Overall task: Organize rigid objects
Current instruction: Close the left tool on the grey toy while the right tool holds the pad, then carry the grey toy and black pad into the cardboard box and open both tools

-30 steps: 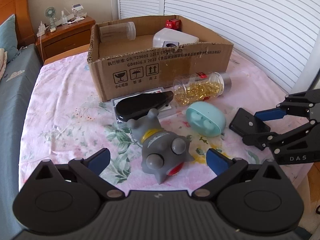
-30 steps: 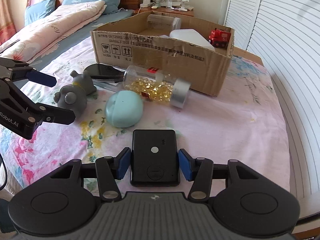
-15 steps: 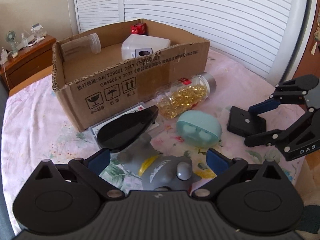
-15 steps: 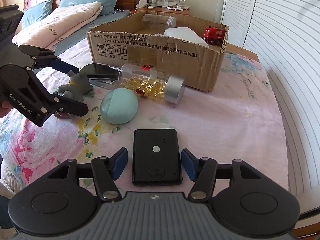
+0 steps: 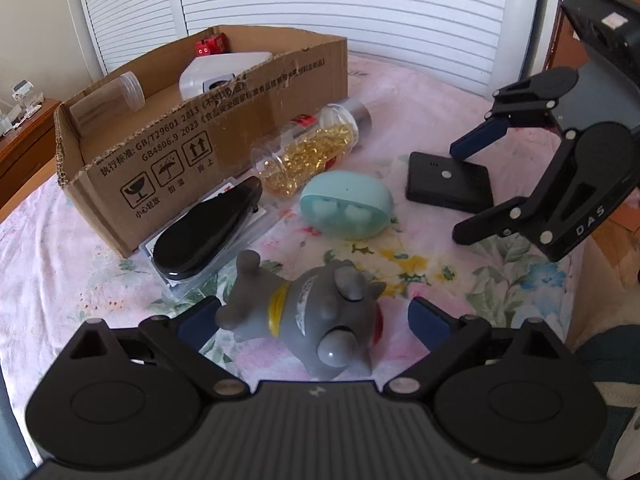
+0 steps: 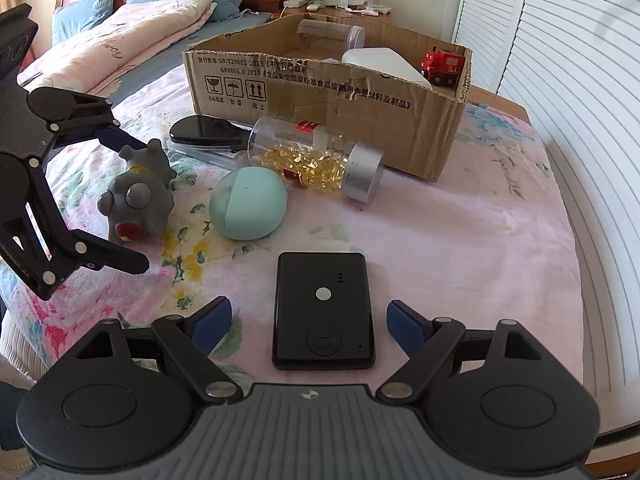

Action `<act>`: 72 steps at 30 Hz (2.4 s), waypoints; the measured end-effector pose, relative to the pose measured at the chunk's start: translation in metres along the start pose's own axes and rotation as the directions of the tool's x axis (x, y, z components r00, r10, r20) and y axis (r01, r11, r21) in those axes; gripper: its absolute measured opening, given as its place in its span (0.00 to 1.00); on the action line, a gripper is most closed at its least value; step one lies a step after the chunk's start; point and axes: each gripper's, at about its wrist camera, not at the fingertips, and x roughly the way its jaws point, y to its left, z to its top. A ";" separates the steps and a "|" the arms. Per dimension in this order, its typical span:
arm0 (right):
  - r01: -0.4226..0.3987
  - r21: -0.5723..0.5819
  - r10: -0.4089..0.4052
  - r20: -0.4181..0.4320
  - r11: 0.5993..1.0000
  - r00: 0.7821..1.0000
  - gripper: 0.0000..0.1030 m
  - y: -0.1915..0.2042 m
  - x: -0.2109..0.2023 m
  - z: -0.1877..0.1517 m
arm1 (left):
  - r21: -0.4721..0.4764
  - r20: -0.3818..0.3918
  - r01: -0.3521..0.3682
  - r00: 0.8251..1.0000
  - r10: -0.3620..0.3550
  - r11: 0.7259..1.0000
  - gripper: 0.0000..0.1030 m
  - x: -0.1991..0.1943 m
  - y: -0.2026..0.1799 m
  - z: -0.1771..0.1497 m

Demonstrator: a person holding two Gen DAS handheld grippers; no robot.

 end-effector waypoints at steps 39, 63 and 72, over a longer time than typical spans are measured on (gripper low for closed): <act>0.042 -0.161 -0.019 0.141 0.986 0.990 0.55 -0.015 -0.057 0.080 | -0.145 0.140 -0.168 0.972 0.188 0.975 0.75 -0.054 0.058 0.104; 0.029 -0.178 0.003 0.176 0.984 0.984 0.55 -0.016 -0.032 0.161 | -0.349 0.127 -0.250 0.942 0.310 0.903 0.99 -0.057 0.060 0.062; 0.011 -0.201 0.023 0.167 0.980 0.986 0.55 0.004 0.000 0.218 | -0.466 0.157 -0.203 0.939 0.307 0.861 0.99 -0.068 0.055 0.029</act>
